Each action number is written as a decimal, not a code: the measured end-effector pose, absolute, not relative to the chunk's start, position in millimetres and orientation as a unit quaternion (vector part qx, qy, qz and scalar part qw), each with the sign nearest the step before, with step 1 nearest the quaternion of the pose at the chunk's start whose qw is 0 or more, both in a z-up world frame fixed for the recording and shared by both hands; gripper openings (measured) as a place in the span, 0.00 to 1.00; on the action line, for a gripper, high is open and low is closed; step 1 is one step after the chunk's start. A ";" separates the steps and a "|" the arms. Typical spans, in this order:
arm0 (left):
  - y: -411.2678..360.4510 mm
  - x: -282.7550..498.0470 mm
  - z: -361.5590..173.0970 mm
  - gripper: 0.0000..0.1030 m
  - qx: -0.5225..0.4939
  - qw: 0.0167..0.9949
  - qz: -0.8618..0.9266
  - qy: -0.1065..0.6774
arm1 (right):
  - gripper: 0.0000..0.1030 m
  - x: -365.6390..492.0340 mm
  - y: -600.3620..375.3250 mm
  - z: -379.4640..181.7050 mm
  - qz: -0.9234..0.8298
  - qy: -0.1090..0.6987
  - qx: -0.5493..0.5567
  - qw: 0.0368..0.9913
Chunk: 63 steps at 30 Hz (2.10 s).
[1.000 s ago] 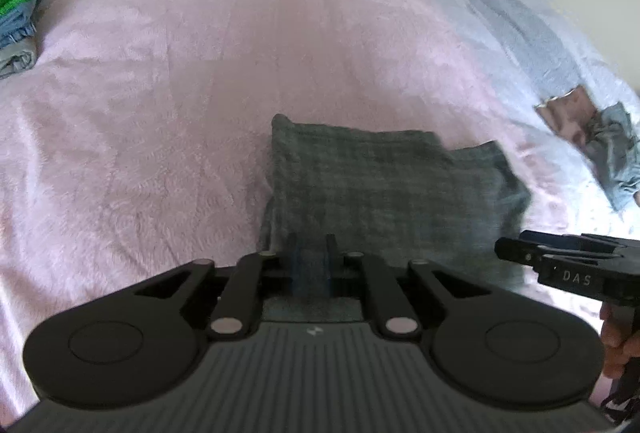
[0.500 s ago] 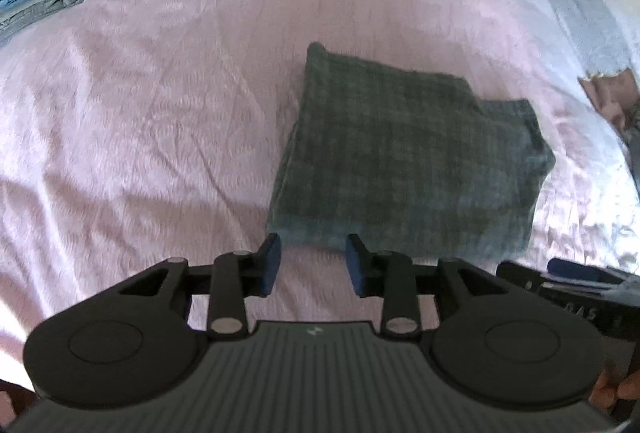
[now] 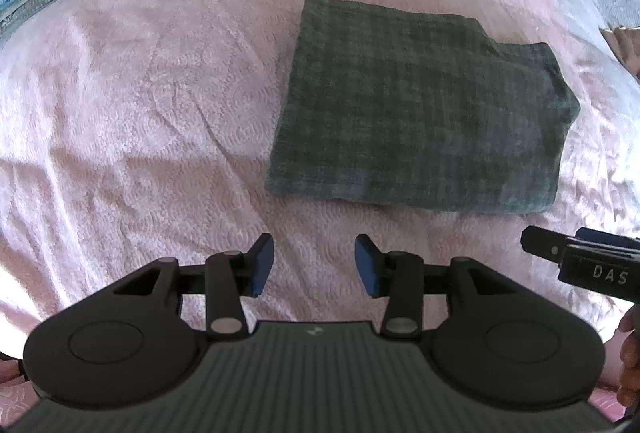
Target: Fold clothes
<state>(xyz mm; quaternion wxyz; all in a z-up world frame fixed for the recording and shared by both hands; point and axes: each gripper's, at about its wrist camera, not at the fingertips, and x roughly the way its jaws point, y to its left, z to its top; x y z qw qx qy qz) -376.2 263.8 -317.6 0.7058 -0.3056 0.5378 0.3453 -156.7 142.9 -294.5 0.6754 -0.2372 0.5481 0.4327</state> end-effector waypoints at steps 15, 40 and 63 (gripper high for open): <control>265.4 -378.7 -299.0 0.41 -0.294 0.700 0.356 0.545 | 0.83 -159.0 152.9 -276.5 0.433 0.544 -0.255 0.672; 277.8 -385.0 -312.7 0.42 -0.307 0.706 0.345 0.537 | 0.83 -157.3 163.7 -297.0 0.430 0.551 -0.274 0.660; 397.8 -417.4 -376.1 0.46 -0.591 0.722 0.219 0.285 | 0.82 10.1 121.6 -365.5 0.498 0.644 0.163 0.556</control>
